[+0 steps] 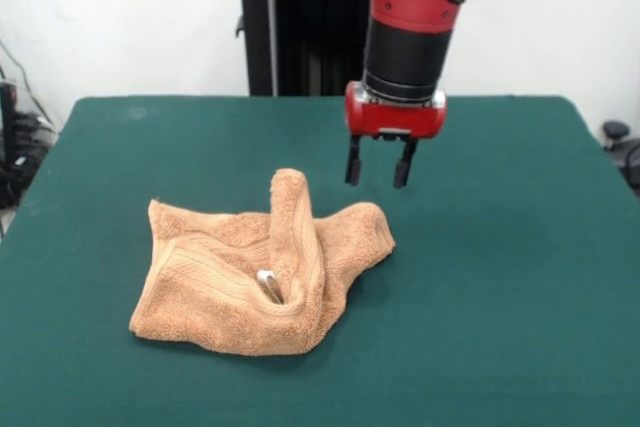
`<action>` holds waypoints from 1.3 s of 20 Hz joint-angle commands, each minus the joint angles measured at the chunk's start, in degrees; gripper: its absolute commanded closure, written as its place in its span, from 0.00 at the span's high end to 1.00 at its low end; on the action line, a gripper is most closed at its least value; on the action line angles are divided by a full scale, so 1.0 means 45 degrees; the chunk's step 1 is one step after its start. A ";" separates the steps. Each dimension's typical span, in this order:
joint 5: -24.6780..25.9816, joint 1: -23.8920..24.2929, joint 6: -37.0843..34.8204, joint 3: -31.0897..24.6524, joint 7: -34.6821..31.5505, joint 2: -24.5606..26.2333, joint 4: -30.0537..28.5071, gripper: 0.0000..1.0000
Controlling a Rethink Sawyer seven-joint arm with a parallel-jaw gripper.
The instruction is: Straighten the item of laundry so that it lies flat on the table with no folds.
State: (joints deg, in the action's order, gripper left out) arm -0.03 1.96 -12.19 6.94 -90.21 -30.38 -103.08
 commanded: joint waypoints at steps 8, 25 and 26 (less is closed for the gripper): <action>0.0417 0.1589 -0.0308 -0.1650 -0.1222 -0.0658 -0.0555 1.00; 0.0099 0.1505 -0.2060 -0.1471 -0.1007 -0.0613 0.1029 1.00; 0.0082 0.1493 -0.2161 -0.1482 -0.1000 -0.0610 0.1108 1.00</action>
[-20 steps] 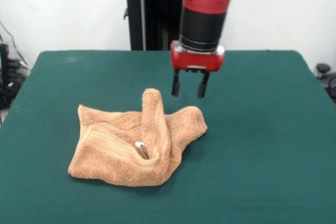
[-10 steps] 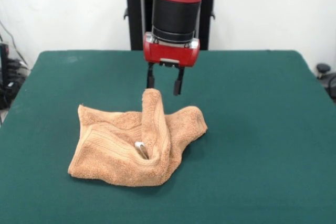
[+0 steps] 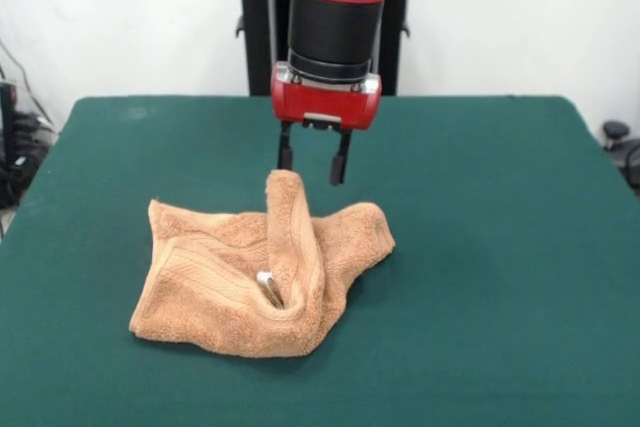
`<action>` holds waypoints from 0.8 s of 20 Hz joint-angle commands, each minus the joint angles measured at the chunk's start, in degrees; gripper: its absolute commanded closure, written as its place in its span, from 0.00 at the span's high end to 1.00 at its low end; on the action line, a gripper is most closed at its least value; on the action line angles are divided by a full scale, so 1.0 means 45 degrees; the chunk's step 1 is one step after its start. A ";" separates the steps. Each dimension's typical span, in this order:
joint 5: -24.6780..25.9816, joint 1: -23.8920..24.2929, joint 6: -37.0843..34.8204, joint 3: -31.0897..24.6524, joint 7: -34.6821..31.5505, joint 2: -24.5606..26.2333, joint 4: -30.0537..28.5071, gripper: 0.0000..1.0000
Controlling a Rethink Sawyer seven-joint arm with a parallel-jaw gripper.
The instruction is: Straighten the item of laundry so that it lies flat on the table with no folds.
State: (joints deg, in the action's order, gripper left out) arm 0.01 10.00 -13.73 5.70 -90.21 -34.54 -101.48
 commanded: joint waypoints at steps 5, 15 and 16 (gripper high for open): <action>0.0050 -0.0470 -0.2446 -0.1089 -0.1025 0.0000 0.1036 1.00; 0.0071 -0.0766 -0.4459 -0.0768 -0.1083 -0.1234 0.1321 1.00; 0.0081 -0.0800 -0.4704 -0.0716 -0.1087 -0.1393 0.1337 1.00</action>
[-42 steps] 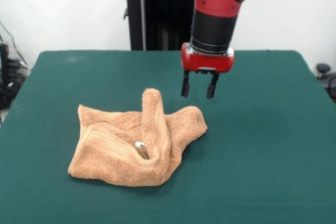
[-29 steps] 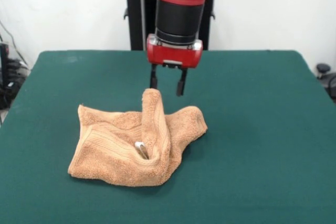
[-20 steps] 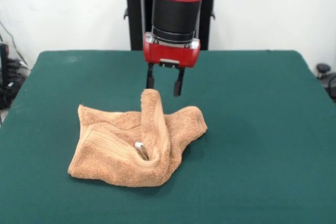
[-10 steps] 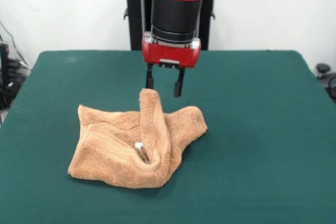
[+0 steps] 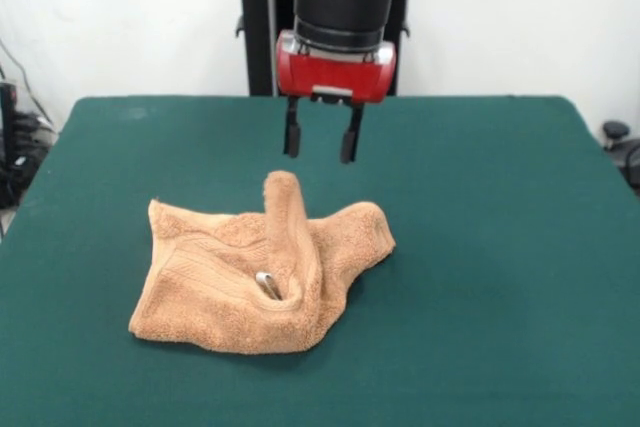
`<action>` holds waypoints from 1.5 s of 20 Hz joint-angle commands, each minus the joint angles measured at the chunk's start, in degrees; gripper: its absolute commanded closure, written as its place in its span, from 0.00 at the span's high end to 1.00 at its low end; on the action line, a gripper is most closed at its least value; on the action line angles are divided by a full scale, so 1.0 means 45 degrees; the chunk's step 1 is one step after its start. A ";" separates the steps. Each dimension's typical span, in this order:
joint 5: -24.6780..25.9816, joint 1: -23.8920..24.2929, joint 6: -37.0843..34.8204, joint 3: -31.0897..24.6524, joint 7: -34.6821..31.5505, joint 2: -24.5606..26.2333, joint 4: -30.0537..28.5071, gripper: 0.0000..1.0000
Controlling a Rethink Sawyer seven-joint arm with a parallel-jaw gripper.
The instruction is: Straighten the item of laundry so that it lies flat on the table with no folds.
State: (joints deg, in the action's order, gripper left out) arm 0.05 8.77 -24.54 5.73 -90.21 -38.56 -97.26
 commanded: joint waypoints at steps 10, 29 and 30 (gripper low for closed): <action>0.0247 -0.0273 -0.3174 -0.0907 -0.0781 -0.0983 0.0643 1.00; 0.0368 0.0149 -0.3864 -0.1136 -0.0533 0.0181 0.2476 1.00; 0.0380 0.0174 -0.3846 -0.1153 -0.0526 0.0251 0.2551 1.00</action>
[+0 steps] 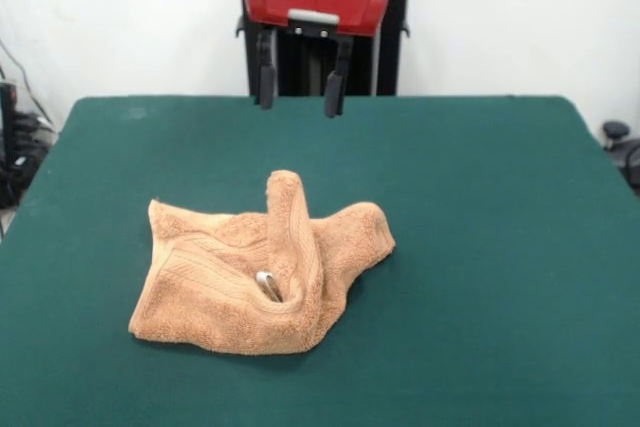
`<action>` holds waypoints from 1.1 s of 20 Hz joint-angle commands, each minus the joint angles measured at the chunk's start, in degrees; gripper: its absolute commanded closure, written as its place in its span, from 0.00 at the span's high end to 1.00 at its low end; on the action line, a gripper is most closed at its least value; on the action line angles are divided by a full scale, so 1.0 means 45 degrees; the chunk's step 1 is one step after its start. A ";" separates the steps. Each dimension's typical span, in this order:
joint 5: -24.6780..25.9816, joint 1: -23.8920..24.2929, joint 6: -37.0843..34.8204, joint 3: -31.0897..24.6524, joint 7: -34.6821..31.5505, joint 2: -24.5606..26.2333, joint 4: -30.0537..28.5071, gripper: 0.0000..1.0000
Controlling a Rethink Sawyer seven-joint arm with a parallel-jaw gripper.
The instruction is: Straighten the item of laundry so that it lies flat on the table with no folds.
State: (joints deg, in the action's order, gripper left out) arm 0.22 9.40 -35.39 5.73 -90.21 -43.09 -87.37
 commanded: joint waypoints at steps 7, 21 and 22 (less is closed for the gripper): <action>0.0441 0.0434 -0.1335 -0.1340 -0.0155 0.1575 0.0699 1.00; 0.0673 0.1341 -0.1130 -0.1665 0.0533 0.1780 0.0872 1.00; 0.0710 0.1405 -0.1121 -0.1697 0.0570 0.1791 0.0888 1.00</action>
State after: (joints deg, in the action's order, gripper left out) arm 1.44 15.39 -35.40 5.69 -90.21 -40.23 -82.25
